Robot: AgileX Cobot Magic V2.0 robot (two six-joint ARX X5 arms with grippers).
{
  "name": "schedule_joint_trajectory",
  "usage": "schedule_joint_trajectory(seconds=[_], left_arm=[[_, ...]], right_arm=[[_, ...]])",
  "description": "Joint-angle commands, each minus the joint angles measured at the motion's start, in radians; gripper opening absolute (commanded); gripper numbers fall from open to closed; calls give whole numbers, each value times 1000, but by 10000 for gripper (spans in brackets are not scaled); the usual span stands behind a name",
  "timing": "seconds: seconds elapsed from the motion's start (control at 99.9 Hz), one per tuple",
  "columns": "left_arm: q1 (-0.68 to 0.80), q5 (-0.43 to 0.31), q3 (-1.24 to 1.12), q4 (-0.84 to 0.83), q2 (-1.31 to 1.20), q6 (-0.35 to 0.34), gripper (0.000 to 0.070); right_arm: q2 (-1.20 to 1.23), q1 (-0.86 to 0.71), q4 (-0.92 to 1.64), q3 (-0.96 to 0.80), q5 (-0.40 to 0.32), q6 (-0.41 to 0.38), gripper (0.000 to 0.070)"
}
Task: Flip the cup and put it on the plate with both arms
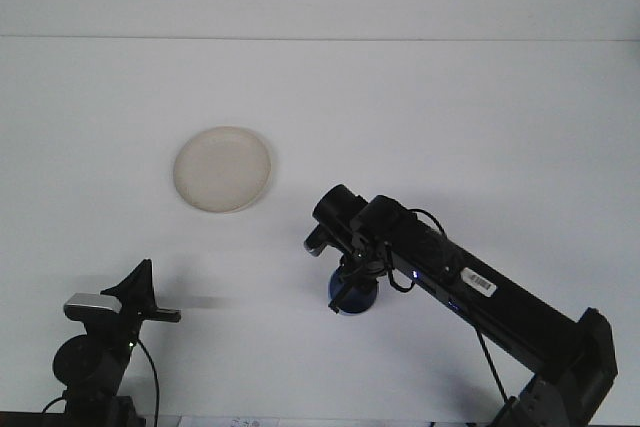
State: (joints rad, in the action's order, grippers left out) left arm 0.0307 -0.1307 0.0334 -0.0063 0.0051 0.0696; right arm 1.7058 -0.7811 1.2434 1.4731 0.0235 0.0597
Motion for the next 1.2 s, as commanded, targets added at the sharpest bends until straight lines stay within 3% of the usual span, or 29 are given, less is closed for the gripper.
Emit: schedule_joint_trajectory(seconds=[0.0,0.33,0.38,0.48,0.53,0.8,1.191], left_arm=[[2,-4,-19,13,-2,2,15],[2,-4,-19,13,-2,2,15],[2,-4,-19,13,-2,2,15],[2,-4,-19,13,-2,2,15],[2,-4,-19,13,-2,2,15],[2,-4,-19,13,-2,2,15],[2,-4,-19,13,-2,2,15]], right_arm=[[31,-12,-1,22,3,19,0],[77,-25,-4,22,2,19,19],[77,-25,-8,22,2,18,90],[77,-26,-11,22,0,16,339],[77,-26,-11,22,0,16,395],[-21,-6,-28,48,4,14,399],[-553,63,-154,14,5,-8,399]])
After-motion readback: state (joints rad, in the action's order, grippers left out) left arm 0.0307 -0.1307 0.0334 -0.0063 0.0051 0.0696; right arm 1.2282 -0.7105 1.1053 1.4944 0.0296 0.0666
